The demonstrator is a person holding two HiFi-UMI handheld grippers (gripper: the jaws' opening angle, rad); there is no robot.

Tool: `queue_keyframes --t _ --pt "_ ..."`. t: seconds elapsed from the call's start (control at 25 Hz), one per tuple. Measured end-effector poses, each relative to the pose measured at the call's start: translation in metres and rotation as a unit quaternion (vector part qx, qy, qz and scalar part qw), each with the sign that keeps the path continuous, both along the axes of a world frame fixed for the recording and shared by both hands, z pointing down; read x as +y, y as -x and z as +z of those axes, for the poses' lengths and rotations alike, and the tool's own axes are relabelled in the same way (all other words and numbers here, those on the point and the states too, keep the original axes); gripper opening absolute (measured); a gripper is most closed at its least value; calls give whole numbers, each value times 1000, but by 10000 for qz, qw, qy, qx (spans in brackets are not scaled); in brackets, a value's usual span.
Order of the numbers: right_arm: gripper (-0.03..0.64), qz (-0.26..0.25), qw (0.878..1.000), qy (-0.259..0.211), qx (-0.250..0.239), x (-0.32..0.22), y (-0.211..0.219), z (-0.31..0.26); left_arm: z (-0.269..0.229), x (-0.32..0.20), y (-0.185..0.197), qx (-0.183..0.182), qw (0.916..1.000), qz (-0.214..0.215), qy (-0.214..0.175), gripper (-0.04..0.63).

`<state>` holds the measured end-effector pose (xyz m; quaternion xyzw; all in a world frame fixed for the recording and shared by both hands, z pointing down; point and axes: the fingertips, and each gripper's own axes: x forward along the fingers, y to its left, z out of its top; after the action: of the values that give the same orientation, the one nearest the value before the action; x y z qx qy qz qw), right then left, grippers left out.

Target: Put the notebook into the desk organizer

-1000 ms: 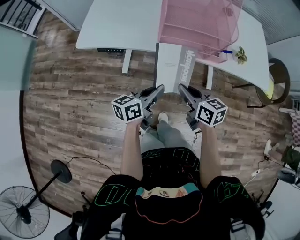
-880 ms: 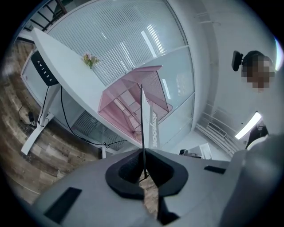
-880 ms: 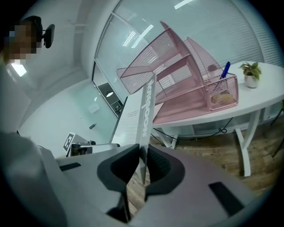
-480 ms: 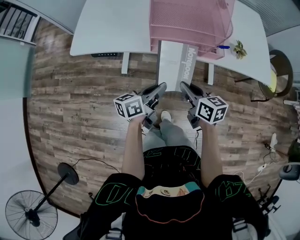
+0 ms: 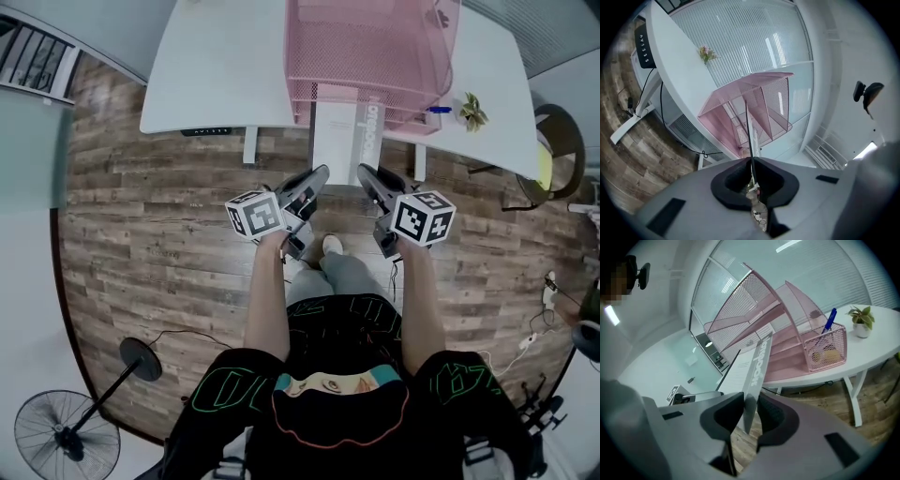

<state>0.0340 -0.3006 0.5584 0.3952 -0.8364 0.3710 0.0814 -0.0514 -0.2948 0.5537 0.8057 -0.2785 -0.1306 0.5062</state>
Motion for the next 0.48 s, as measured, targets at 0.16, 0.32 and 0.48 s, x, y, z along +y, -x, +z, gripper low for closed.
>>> queue_keyframes --t 0.16,0.32,0.48 --pt "108 178 9997 92 130 -21 -9 -4 -6 -18 -4 125 9999 -106 32 24" --pt "129 364 9988 -107 316 -37 -21 -19 -17 -32 -2 468 9985 -289 33 25" --pt "130 290 9962 -432 703 -41 -30 -34 -18 -41 -2 752 9957 -462 268 57"
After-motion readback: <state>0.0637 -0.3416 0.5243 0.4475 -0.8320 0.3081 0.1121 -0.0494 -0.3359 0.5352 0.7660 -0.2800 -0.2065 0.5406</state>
